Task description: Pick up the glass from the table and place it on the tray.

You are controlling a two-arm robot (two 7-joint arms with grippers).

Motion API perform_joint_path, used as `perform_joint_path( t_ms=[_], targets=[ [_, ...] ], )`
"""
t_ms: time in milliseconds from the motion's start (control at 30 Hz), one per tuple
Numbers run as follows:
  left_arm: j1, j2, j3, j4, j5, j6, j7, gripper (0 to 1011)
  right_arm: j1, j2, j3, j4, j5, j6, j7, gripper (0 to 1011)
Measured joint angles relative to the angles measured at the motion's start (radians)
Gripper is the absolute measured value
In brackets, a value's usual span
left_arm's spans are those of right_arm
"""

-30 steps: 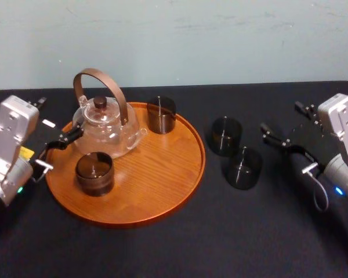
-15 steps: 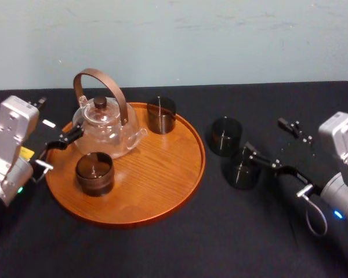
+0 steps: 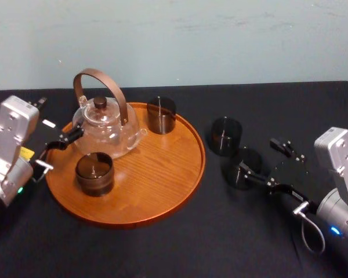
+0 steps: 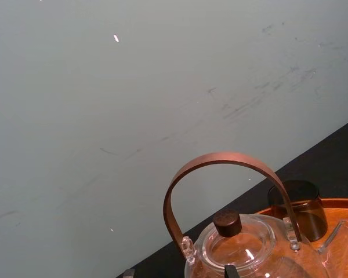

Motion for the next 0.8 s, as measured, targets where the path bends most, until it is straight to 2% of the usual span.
perform_joint_path(
  t_ms=[800],
  targets=[
    [0.0,0.0,0.0,0.0,0.0,0.0,0.0,1001,0.002,-0.059,0.031,0.075,-0.002,0.039,0.072,1002]
  ],
)
